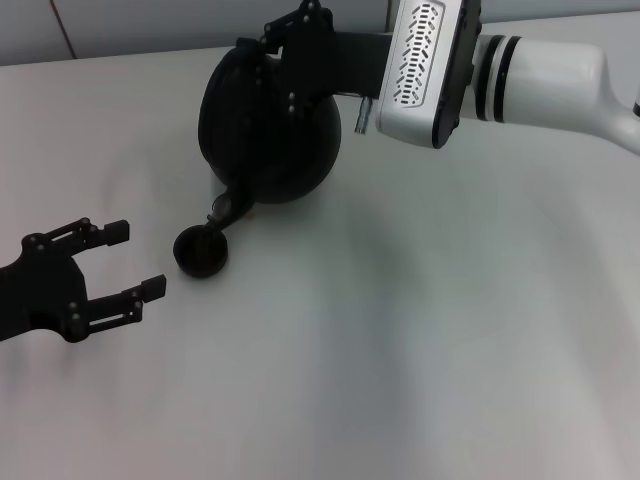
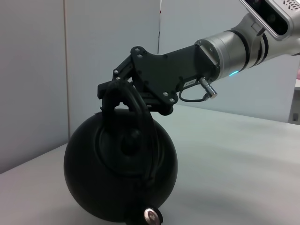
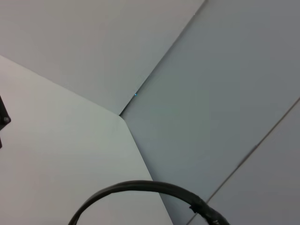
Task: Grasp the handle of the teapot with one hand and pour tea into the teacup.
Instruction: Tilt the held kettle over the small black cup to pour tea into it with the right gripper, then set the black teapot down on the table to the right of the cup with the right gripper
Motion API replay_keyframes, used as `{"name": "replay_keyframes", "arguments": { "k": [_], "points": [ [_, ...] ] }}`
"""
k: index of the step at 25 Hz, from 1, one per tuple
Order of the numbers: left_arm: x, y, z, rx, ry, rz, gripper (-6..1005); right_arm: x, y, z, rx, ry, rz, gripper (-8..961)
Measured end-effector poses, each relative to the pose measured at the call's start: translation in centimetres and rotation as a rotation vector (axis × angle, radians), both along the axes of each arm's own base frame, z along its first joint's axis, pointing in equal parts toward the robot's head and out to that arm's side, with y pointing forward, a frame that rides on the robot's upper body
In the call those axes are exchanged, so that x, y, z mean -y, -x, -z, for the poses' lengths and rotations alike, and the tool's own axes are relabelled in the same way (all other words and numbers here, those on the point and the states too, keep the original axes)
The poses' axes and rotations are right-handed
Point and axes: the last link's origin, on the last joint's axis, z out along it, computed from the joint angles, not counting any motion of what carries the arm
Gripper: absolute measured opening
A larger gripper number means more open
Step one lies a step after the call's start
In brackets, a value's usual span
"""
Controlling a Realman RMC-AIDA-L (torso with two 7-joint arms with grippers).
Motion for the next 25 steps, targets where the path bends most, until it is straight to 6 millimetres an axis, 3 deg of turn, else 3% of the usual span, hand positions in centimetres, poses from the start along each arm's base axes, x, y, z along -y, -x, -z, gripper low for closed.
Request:
{"name": "replay_keyframes", "arguments": {
  "k": [18, 25],
  "points": [
    [-0.1, -0.1, 0.0, 0.001, 0.001, 0.002, 802, 0.5, -1.6, -1.8, -0.229, -0.043, 0.139, 90],
    [0.0, 0.0, 0.0, 0.003, 0.001, 0.001, 802, 0.7, -3.2, -2.7, -0.336, -0.040, 0.261, 90]
  ]
}}
